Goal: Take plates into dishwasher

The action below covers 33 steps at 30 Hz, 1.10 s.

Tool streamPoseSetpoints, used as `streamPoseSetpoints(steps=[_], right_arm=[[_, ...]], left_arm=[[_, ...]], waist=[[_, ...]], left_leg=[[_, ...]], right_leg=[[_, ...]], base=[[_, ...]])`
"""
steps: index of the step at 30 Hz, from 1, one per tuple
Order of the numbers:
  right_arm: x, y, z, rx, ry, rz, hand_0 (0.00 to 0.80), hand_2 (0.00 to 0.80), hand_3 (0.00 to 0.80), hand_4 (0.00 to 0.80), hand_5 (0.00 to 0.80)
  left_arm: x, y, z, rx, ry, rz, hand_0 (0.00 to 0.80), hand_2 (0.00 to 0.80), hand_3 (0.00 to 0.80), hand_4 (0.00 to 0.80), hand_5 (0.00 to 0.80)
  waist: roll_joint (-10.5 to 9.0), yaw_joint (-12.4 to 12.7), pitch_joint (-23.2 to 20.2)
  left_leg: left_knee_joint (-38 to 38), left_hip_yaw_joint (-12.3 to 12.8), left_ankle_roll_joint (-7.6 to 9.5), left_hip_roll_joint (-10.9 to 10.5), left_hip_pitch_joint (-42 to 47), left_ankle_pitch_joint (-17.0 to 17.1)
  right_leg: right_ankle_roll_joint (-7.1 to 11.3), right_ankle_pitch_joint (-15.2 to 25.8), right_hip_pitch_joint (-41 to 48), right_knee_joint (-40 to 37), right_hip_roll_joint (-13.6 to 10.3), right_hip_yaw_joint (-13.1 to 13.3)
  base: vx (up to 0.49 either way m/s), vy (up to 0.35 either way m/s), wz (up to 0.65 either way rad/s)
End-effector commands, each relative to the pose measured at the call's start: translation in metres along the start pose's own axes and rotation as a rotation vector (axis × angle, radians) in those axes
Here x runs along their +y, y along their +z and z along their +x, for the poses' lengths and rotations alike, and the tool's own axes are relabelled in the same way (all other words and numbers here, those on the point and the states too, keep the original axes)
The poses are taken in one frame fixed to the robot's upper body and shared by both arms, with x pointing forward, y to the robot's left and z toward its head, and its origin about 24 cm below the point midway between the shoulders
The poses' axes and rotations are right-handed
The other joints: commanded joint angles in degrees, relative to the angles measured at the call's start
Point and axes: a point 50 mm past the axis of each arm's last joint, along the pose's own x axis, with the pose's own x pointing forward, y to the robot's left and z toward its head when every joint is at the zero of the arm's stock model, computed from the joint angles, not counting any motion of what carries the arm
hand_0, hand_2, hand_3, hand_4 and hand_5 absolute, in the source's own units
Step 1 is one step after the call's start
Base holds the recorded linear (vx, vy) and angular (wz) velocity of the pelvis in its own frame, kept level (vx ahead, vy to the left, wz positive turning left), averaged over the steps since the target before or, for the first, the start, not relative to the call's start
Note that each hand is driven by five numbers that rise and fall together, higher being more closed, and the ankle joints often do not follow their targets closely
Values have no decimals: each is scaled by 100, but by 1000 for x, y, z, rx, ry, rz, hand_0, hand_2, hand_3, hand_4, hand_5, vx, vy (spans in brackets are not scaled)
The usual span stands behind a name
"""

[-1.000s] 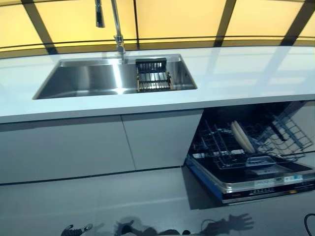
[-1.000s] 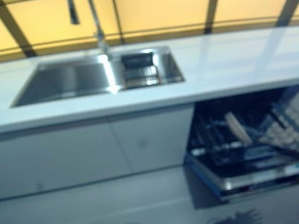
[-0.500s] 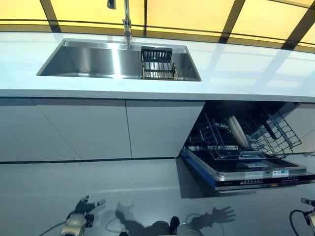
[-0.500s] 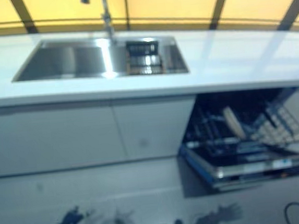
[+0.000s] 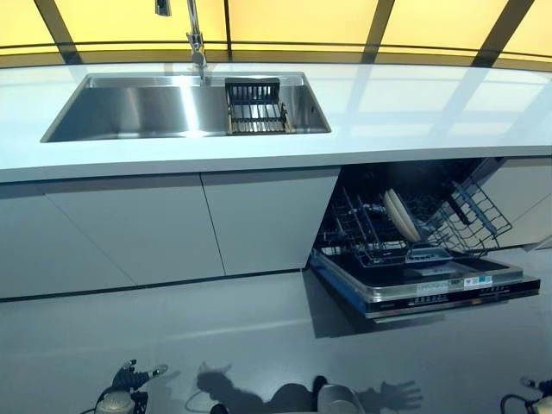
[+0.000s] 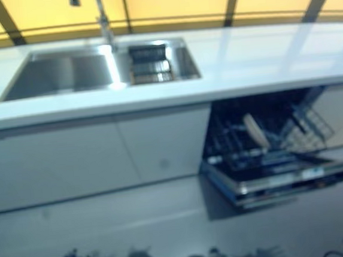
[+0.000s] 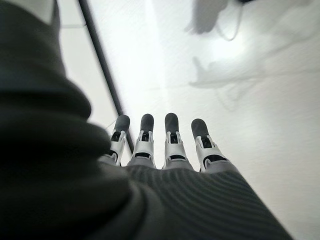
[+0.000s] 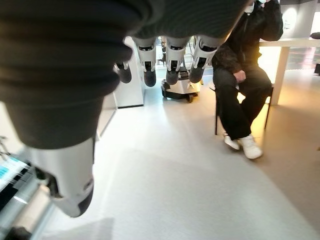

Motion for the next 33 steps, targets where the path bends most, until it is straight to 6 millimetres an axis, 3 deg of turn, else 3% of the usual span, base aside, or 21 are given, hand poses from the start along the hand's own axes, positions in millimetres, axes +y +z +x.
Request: streamPoseSetpoints(steps=[1, 4, 7, 9, 15, 17, 19, 26, 30, 33], right_arm=[[3, 13, -1, -13, -52, 65, 0, 0, 0, 0, 0], [23, 2, -9, 26, -9, 129, 0, 0, 0, 0, 0], [39, -12, -14, 121, 67, 233, 0, 0, 0, 0, 0], [45, -9, -15, 143, 97, 313, 0, 0, 0, 0, 0], [57, 4, -19, 225, 161, 570, 0, 0, 0, 0, 0], [67, 9, -23, 311, 223, 777, 0, 0, 0, 0, 0], [70, 14, -24, 339, 245, 860, 0, 0, 0, 0, 0], [73, 70, -28, 356, 398, 1320, 0, 0, 0, 0, 0], [59, 118, -30, 276, 527, 1676, 0, 0, 0, 0, 0], [46, 152, -35, 199, 623, 1889, 0, 0, 0, 0, 0]], left_arm=[[21, -2, -1, 4, 77, -30, 0, 0, 0, 0, 0], [16, 13, 2, -46, 32, -20, 0, 0, 0, 0, 0], [6, 25, 3, -86, 7, 1, 0, 0, 0, 0, 0], [4, 35, 3, -118, -9, 11, 0, 0, 0, 0, 0], [1, 46, 4, -154, -24, -15, 0, 0, 0, 0, 0], [-4, 49, 4, -167, -26, -54, 0, 0, 0, 0, 0], [-7, 50, 3, -172, -24, -75, 0, 0, 0, 0, 0], [-25, 54, 2, -195, -50, -121, 0, 0, 0, 0, 0], [-35, 50, -1, -205, -85, -129, 0, 0, 0, 0, 0], [-42, 47, -2, -207, -100, -139, 0, 0, 0, 0, 0]], waist=[[-89, 145, 167], [-67, 147, 208], [1, 180, 224], [72, 212, 299], [268, 231, 591], [378, 245, 731], [429, 272, 790], [628, 519, 1040], [755, 627, 1096], [832, 698, 1104]], left_leg=[[1369, -169, 478, 48, -320, -899], [1160, -100, 372, 223, -412, -615], [901, -197, 304, 192, -483, -379], [916, -233, 285, 196, -615, -307], [1417, -389, 314, 188, -832, -502], [1983, -462, 352, 204, -1087, -729], [2285, -524, 375, 194, -1278, -859], [3544, -903, 481, 97, -2217, -1353], [3999, -1037, 498, 37, -2423, -1547], [4303, -1147, 452, 5, -2521, -1765]], right_leg=[[48, 282, -176, 384, 61, 29], [77, 142, -118, 256, 190, -45], [107, 46, -73, 162, 271, -113], [77, -86, -177, 314, 266, -190], [-76, -547, -495, 1202, 188, -207], [-200, -896, -741, 1874, 142, -158], [-265, -1061, -912, 2216, 111, -116], [-596, -1668, -1670, 3579, -104, -10], [-708, -1871, -1838, 4023, -235, -1], [-682, -2073, -1940, 4307, -297, 67]], base=[[-93, -395, -30], [-139, -283, -12], [-129, -164, 15], [-173, -81, 4], [-80, 0, 9], [-41, -15, 11], [-59, -11, 6], [-85, -18, 15], [12, 18, 18], [20, 25, 14]])
